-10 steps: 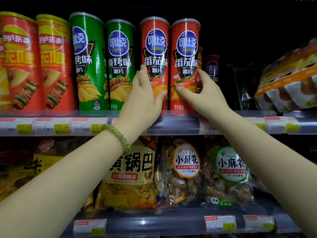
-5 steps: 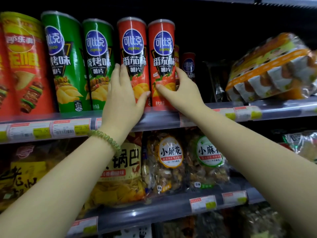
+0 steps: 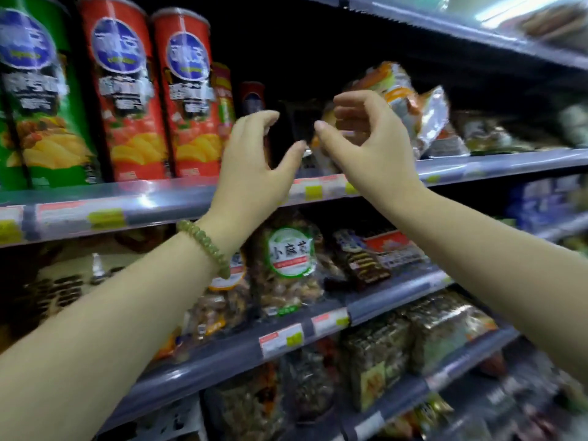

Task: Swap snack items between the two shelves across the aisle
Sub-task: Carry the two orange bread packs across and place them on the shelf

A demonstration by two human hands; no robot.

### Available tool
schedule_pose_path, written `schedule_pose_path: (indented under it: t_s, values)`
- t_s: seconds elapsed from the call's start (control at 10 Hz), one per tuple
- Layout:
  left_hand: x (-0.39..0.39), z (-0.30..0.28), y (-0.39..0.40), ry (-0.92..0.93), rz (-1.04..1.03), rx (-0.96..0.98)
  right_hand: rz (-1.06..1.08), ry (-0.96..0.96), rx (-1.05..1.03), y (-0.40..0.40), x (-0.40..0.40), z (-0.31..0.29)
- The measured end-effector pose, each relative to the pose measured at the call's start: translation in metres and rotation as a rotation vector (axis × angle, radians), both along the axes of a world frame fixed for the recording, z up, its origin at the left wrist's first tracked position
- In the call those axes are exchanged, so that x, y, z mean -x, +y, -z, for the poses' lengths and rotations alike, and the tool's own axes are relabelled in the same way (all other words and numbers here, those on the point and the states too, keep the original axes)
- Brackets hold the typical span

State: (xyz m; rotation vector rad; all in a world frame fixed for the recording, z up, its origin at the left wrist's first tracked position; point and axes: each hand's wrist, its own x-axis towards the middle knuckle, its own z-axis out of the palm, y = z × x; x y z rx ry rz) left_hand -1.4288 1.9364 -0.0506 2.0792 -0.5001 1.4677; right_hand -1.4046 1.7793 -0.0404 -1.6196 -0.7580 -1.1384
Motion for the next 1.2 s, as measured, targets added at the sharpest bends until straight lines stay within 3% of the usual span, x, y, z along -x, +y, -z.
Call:
schedule_pose_path:
  t_s: [0.3, 0.5, 0.8, 1.1, 1.2]
  values:
    - [-0.065, -0.034, -0.050, 0.169, 0.169, 0.077, 0.243, 0.122, -0.043, -0.098, 0.000, 0.010]
    - [-0.093, -0.056, -0.061, 0.246, 0.108, 0.158, 0.311, 0.227, -0.053, -0.130, -0.018, 0.014]
    - [-0.123, -0.061, -0.056, 0.436, 0.102, 0.279, 0.267, 0.327, -0.077, -0.153, -0.094, 0.002]
    - [-0.135, -0.058, -0.066, 0.652, 0.093, 0.383, 0.082, 0.465, -0.198, -0.147, -0.155, -0.026]
    - [-0.134, -0.059, -0.067, 0.598, 0.084, 0.387, 0.068, 0.506, -0.236, -0.136, -0.163, -0.034]
